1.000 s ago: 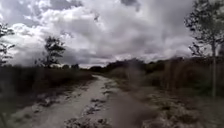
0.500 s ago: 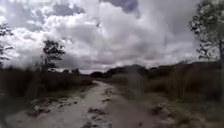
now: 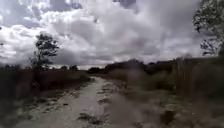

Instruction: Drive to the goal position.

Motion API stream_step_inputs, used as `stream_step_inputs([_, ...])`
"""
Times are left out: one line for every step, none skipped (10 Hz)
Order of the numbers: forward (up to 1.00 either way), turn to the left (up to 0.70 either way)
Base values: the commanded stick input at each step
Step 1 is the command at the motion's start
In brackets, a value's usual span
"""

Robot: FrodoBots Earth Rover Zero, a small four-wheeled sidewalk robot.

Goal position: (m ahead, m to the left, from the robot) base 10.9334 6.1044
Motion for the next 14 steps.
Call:
stream_step_inputs([0.69, 0.01])
stream_step_inputs([0.69, 0.02])
stream_step_inputs([0.69, 0.07])
stream_step_inputs([0.69, 0.14])
stream_step_inputs([0.69, 0.14])
stream_step_inputs([0.69, 0.14])
stream_step_inputs([0.69, 0.14])
stream_step_inputs([0.69, 0.14])
stream_step_inputs([0.69, 0.14])
stream_step_inputs([0.69, 0.13])
stream_step_inputs([0.69, 0.08])
stream_step_inputs([0.69, 0.04])
stream_step_inputs([0.69, 0.01])
stream_step_inputs([0.69, 0.01])
